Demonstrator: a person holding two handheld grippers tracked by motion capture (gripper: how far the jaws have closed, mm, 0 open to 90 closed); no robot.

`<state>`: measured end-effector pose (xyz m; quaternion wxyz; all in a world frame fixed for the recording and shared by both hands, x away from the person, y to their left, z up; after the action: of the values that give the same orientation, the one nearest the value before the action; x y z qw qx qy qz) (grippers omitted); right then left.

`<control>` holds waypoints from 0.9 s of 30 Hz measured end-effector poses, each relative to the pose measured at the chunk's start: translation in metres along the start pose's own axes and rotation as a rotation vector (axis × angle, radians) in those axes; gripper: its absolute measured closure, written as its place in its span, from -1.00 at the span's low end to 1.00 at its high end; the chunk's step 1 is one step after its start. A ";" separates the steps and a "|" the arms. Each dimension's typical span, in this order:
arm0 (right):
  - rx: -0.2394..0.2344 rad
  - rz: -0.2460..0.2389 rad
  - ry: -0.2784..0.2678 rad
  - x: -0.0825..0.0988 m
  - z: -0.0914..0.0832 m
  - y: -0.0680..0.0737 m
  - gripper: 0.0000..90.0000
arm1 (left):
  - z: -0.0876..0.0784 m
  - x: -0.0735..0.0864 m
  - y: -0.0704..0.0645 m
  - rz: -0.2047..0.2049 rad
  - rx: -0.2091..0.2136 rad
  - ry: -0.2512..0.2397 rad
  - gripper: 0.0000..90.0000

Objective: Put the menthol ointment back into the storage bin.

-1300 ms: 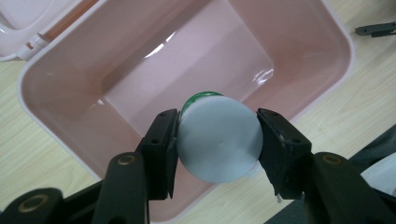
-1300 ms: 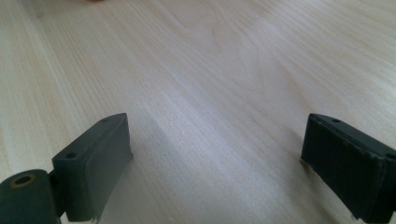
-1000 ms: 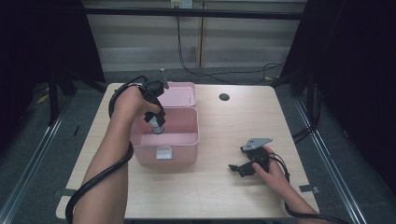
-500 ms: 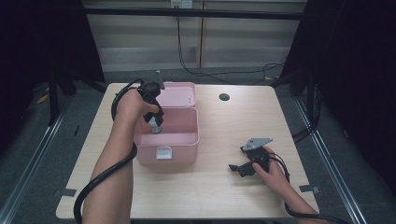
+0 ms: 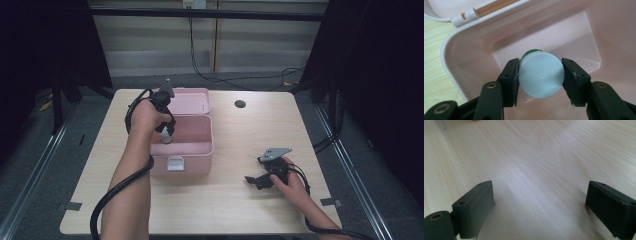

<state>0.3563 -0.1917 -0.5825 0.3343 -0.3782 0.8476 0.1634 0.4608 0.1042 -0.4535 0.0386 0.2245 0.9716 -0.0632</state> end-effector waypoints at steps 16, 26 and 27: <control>-0.002 0.001 0.001 0.000 0.000 0.000 -0.83 | 0.024 -0.007 0.008 -0.082 -0.007 -0.048 0.12; -0.002 0.002 0.001 0.000 0.000 0.000 -0.83 | 0.036 -0.009 0.011 -0.127 -0.016 -0.054 0.12; -0.001 0.002 0.001 0.000 0.000 0.000 -0.83 | 0.037 -0.010 0.011 -0.137 -0.023 -0.064 0.12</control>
<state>0.3561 -0.1916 -0.5826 0.3337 -0.3778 0.8480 0.1641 0.4761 0.1043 -0.4902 0.0677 0.1551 0.9837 -0.0616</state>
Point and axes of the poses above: each handheld gripper's, and its own axes: z roughly forward along the jaws, x roughly out of its underside, y roughly to its left, the point moved 10 cm from there along z, roughly forward along the jaws, and after that the axes turned 2 degrees about y, right-handed, at the moved point
